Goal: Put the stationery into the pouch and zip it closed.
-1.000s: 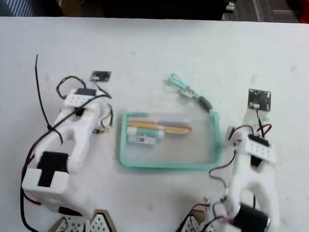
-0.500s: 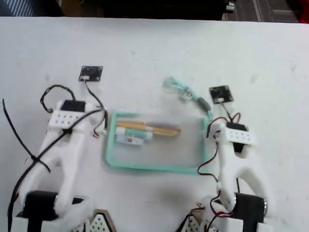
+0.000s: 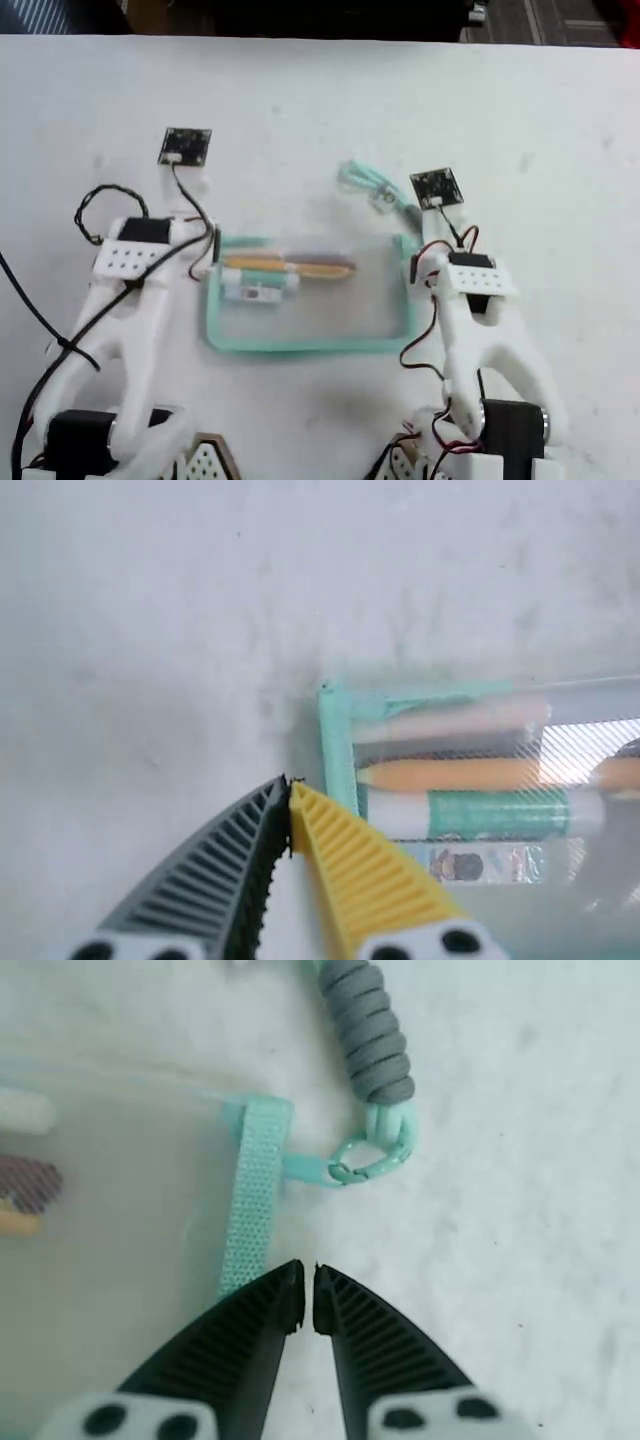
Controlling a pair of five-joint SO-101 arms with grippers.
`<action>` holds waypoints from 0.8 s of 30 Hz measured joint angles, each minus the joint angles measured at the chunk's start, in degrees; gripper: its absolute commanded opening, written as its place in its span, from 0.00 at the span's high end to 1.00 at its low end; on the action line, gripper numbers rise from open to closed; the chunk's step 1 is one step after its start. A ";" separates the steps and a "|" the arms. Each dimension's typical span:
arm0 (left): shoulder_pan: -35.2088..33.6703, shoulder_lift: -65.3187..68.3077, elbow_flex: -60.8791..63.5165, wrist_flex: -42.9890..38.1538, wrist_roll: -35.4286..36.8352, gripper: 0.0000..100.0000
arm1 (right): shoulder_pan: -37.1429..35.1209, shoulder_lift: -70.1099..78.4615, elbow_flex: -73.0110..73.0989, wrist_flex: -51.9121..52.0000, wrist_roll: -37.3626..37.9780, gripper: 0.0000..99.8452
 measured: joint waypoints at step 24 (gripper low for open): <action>0.09 0.00 -63.30 38.33 -7.38 0.98 | -1.32 -16.62 -56.88 53.45 0.00 0.98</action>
